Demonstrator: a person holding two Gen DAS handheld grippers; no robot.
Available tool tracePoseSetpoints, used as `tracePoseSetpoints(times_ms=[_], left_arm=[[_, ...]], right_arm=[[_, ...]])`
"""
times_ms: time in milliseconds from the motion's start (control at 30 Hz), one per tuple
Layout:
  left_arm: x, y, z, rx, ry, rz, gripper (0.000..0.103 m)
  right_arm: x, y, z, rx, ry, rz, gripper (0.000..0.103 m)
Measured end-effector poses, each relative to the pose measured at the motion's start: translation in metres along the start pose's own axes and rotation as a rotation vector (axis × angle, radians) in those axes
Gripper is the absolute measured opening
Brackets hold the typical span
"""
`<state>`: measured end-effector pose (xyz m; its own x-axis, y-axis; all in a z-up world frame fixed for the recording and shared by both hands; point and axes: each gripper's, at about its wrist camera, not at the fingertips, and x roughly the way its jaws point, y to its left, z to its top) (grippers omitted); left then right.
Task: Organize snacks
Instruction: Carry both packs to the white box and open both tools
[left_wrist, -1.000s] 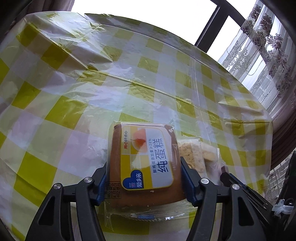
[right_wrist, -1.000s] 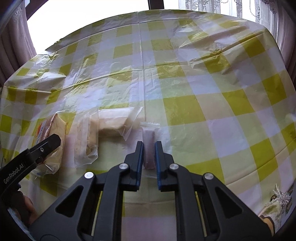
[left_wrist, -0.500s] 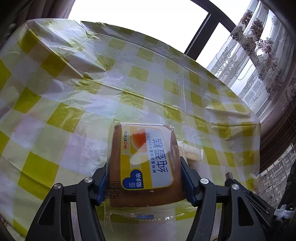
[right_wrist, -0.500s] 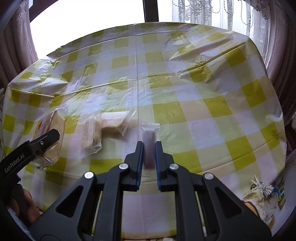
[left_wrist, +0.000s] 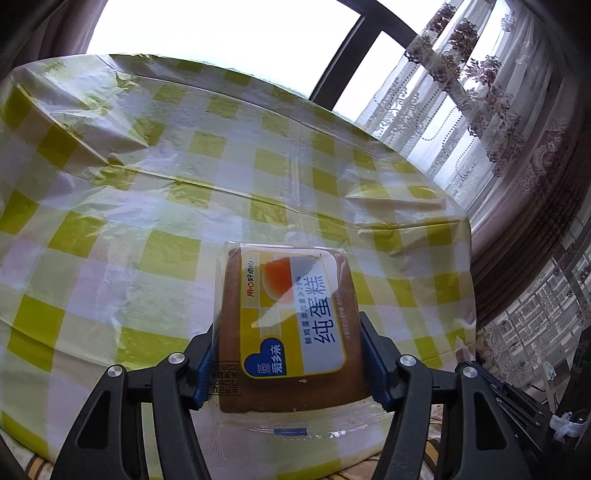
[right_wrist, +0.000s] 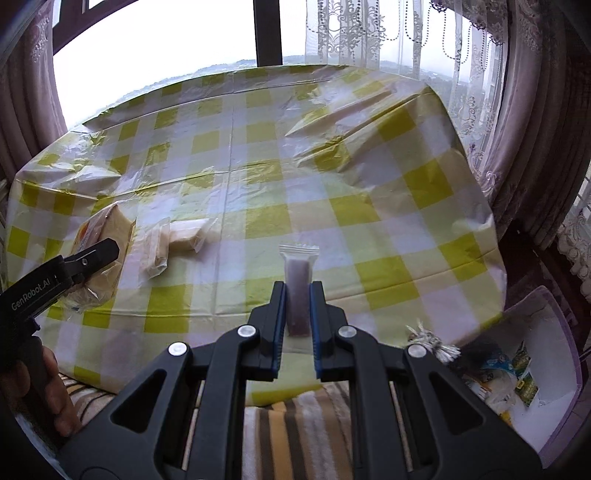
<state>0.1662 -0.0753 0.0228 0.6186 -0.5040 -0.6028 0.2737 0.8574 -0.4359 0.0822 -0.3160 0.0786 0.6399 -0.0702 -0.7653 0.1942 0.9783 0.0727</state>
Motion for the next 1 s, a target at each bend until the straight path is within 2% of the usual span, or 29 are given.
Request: tracePoseSetpoints(times_ms=[267, 433, 733, 1000], left_arm=[[0.005, -0.063, -0.015, 0.089, 0.071, -0.117, 0.065], [0.009, -0.116, -0.034, 0.18, 0.13, -0.207, 0.065], [0.021, -0.195, -0.069, 0.3, 0.243, -0.323, 0.065], [0.042, -0.254, -0.101, 0.402, 0.345, -0.373, 0.065]], right_arm=[[-0.026, -0.064, -0.017, 0.038, 0.01, -0.076, 0.015], [-0.04, -0.109, -0.026, 0.083, 0.015, -0.134, 0.015], [-0.059, -0.186, -0.041, 0.157, 0.027, -0.244, 0.015], [-0.071, -0.248, -0.058, 0.232, 0.045, -0.307, 0.016]])
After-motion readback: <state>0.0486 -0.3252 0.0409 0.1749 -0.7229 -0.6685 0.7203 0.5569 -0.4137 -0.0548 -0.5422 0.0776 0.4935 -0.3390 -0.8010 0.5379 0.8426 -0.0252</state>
